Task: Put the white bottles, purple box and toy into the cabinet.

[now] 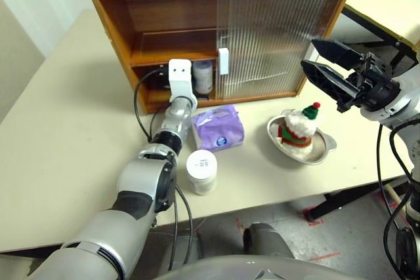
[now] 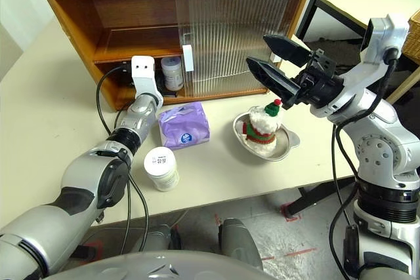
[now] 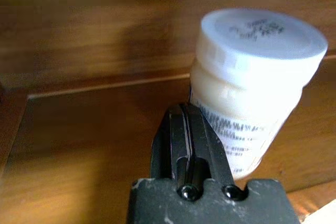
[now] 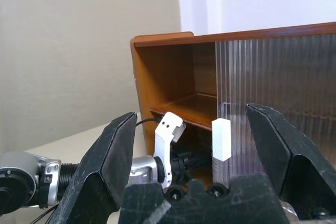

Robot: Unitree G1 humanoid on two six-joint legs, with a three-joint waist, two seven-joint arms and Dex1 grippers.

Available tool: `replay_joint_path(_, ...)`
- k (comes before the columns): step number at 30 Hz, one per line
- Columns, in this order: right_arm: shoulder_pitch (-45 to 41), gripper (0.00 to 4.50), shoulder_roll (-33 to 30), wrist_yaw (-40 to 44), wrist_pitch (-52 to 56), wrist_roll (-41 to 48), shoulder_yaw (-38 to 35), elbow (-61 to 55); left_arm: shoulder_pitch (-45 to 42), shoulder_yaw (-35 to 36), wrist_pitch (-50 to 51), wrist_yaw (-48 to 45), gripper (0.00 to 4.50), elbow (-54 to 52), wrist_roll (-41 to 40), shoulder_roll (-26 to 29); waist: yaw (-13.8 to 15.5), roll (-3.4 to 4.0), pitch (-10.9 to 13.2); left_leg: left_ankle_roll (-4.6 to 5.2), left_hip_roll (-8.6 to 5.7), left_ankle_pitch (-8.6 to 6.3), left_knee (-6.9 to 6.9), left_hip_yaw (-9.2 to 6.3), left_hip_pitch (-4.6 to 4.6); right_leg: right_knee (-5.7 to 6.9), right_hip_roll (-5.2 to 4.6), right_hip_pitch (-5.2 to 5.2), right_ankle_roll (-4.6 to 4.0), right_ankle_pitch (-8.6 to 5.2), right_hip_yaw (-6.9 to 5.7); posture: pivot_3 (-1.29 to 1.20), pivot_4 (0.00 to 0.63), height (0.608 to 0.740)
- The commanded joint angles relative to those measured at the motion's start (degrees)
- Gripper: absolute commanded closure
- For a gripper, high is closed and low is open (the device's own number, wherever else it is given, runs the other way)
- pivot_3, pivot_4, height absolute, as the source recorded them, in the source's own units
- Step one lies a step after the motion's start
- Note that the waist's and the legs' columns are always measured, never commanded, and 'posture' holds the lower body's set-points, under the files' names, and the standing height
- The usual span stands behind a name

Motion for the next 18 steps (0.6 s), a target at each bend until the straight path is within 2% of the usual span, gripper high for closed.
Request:
replay_joint_path(1, 0.79, 0.0, -0.62, -0.22, 0.19, 0.83, -0.74, -1.54, -0.13, 1.15, -0.58, -0.35, 4.49, -0.6, -0.8, 1.49, -0.44, 0.0, 0.0, 0.0, 0.0, 0.0, 0.0, 0.0, 0.0, 0.0, 0.0, 0.0, 0.0, 0.0, 0.0, -0.17, 0.0, 0.74)
replay_joint_path(5, 1.39, 0.0, -0.36, -0.2, -0.08, 0.83, -0.54, -1.48, 1.87, 2.18, -0.64, -2.26, 4.49, -5.51, -2.52, 2.79, -0.82, -0.02, 0.01, -0.01, 0.02, -0.01, -0.02, -0.02, 0.0, 0.0, 0.0, -0.02, 0.01, 0.0, 0.0, -0.16, 0.0, 0.74)
replay_joint_path(8, 1.2, 0.0, -0.13, -0.08, -0.23, 0.75, -0.26, -1.0, 5.59, 2.04, 1.65, -4.51, 4.49, -13.11, -3.28, 3.28, -0.71, -0.01, 0.01, -0.01, 0.02, -0.01, -0.05, -0.02, 0.03, 0.02, -0.02, -0.01, 0.0, 0.01, 0.0, -0.14, 0.0, 0.74)
replay_joint_path(15, -0.31, 0.0, 0.68, 1.21, -0.7, 0.15, 1.18, 1.21, 19.92, 0.14, 15.85, -11.02, 4.49, -42.54, -5.76, 5.69, -0.46, -0.01, 0.01, -0.01, 0.03, -0.01, -0.11, -0.03, 0.05, 0.06, -0.08, -0.03, -0.25, 0.16, 0.0, -0.11, 0.0, 0.74)
replay_joint_path(18, -0.98, 0.0, 0.88, 1.85, -0.8, -0.14, 1.59, 2.02, 24.41, -1.02, 22.66, -17.12, 4.49, -52.54, -9.21, 7.4, -0.37, -0.01, 0.01, -0.01, 0.03, -0.01, -0.11, -0.04, 0.05, 0.07, -0.08, -0.03, -0.25, 0.17, 0.0, -0.09, 0.0, 0.74)
